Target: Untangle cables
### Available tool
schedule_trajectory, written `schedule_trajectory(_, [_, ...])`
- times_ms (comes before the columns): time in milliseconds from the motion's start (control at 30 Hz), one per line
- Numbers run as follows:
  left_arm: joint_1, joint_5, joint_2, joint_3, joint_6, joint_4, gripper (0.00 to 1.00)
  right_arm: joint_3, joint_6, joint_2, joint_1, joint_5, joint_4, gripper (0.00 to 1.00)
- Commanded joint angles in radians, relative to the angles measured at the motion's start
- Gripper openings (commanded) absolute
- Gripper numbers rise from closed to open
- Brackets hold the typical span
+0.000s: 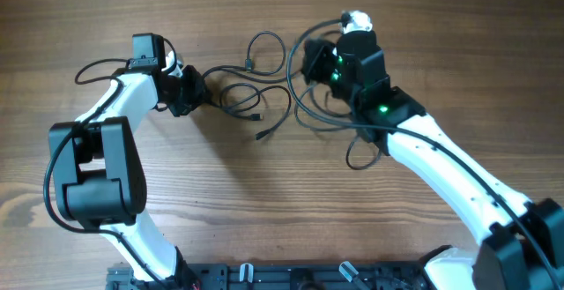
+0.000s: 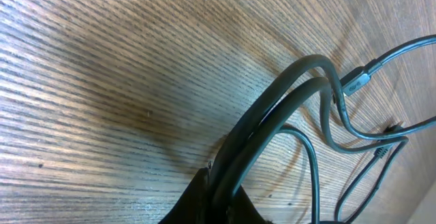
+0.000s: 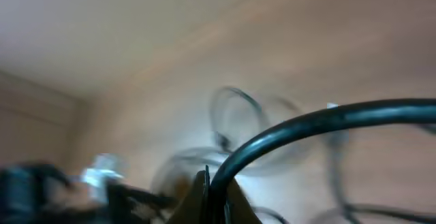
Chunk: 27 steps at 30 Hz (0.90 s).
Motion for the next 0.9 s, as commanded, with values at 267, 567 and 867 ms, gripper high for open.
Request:
schedule_trajectory(267, [0.002, -0.011, -0.016, 0.012, -0.003, 0.001, 0.08, 0.0, -0.07, -0.014, -0.049, 0.081, -0.428, 0.04])
schedule_trajectory(567, [0.002, -0.011, -0.016, 0.012, -0.003, 0.003, 0.09, 0.0, -0.097, -0.014, -0.052, 0.038, -0.649, 0.22])
schedule_trajectory(867, [0.002, -0.011, -0.016, 0.012, -0.003, 0.003, 0.1, 0.0, -0.124, -0.014, -0.052, -0.055, -0.776, 0.59])
